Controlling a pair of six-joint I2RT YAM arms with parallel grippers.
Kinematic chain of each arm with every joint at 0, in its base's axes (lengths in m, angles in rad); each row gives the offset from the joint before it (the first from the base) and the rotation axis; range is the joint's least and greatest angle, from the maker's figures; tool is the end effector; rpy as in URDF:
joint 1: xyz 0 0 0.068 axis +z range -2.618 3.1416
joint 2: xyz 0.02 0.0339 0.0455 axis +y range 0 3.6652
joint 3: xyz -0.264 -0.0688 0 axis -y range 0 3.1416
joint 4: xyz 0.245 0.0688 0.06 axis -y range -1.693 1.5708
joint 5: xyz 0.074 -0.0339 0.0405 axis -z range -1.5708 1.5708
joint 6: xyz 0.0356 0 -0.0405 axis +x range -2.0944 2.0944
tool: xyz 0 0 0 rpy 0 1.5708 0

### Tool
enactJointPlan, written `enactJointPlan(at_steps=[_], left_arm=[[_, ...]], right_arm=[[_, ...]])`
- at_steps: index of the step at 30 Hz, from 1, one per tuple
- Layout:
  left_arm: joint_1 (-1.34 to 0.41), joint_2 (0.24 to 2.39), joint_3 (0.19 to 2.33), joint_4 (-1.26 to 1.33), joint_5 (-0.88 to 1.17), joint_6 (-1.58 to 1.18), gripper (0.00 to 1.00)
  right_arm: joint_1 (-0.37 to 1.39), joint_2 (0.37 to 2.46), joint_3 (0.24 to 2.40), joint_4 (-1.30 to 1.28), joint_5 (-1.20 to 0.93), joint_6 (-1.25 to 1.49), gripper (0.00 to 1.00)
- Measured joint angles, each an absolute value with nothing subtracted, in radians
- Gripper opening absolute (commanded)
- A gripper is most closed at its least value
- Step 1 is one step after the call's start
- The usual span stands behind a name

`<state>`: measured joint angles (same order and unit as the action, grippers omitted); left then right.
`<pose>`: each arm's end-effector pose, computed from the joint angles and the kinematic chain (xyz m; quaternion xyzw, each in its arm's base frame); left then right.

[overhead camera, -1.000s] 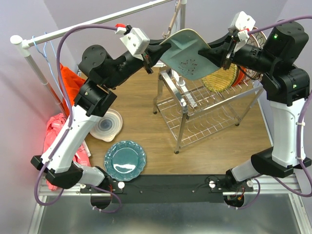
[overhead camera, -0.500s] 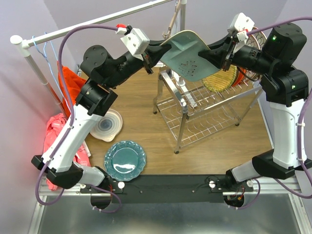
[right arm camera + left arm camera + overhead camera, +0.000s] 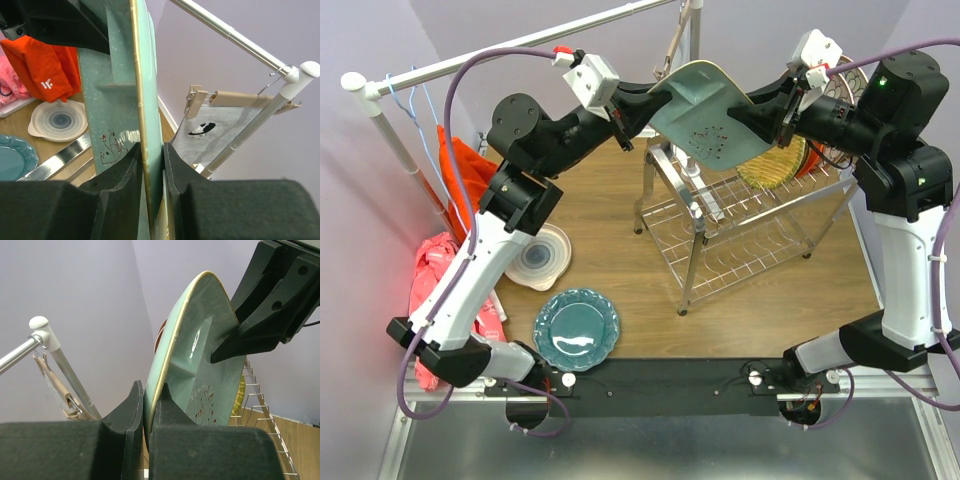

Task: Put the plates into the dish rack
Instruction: Pass the plate from the left arm to the right

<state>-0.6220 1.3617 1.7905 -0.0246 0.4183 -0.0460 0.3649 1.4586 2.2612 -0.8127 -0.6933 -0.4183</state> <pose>0.2037 -0.1638 0.5701 0.3192 0.4674 -0.3757 0.7339 0.1964 0.0994 0.5927 -0.4760 0.5266 0.2237 0.6679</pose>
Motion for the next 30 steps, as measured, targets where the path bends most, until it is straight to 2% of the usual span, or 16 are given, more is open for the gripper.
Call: enactJointPlan(at_steps=[6,8,10,17,21,24,29,30], left_arm=[[-0.617,1.361,1.778,-0.007,0.418,-0.059,0.00],[-0.616,1.360,1.775,-0.002,0.418,-0.063,0.00],[-0.616,1.360,1.774,-0.002,0.421,-0.065,0.00],[-0.611,1.358,1.773,0.002,0.424,-0.095,0.00],[-0.611,1.357,1.761,0.036,0.425,-0.109,0.26],[-0.611,1.355,1.749,0.081,0.431,-0.134,0.35],[-0.610,1.346,1.728,0.186,0.431,-0.163,0.44],[-0.610,1.344,1.727,0.196,0.431,-0.166,0.48]], right_arm=[[0.365,1.459,2.257,-0.810,-0.694,-0.419,0.33],[0.365,1.459,2.257,-0.810,-0.694,-0.419,0.13],[0.365,1.459,2.257,-0.809,-0.692,-0.418,0.00],[0.364,1.459,2.260,-0.809,-0.696,-0.453,0.00],[0.365,1.462,2.283,-0.813,-0.691,-0.451,0.00],[0.365,1.462,2.292,-0.813,-0.685,-0.409,0.00],[0.372,1.462,2.296,-0.815,-0.668,-0.350,0.00],[0.372,1.462,2.296,-0.817,-0.662,-0.342,0.00]])
